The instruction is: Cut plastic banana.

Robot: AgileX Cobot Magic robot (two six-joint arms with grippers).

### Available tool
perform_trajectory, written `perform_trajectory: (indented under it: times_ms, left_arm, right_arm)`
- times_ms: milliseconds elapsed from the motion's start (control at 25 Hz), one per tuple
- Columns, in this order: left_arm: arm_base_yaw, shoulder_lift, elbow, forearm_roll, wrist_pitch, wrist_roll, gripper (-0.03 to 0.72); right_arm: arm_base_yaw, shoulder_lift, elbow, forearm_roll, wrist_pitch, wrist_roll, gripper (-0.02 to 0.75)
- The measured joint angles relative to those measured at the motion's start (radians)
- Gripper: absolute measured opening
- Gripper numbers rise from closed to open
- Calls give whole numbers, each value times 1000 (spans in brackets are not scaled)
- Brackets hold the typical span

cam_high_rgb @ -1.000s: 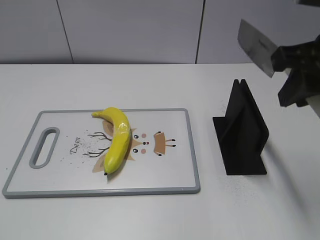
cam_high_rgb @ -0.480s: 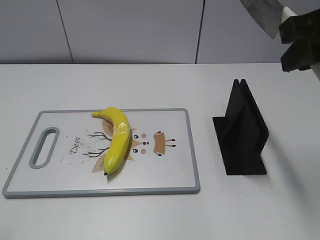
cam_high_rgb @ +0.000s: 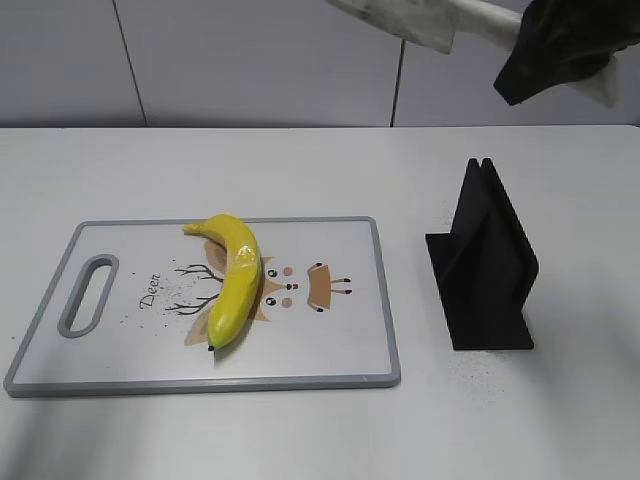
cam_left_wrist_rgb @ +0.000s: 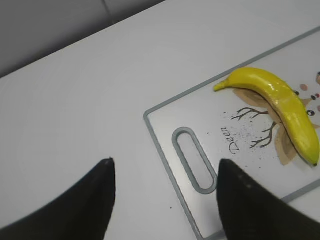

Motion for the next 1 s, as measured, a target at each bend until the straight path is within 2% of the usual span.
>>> perform_trajectory:
  times_ms: [160,320,480,600,760,1000]
  left_arm:
    - [-111,153,-124,6,41,109,617]
    - [-175,274,-224,-15,67,260,615]
    - [-183,384,-310,-118,130,479,611]
    - [-183,451,-336,-164,170,593,606]
    - [-183,516,-340,-211,200,679,599]
    - [-183,591,-340,-223,174,733,593]
  right_arm:
    - [0,64,-46,33,12,-208,166]
    - [0,141,-86,104,61,-475,166]
    - [2,233,-121,183,90,-650,166]
    - [2,296,-138,237,93,-801,166]
    - [2,360,-174,294,94,-905,166]
    - [2,436,-230,375,96,-1014,166]
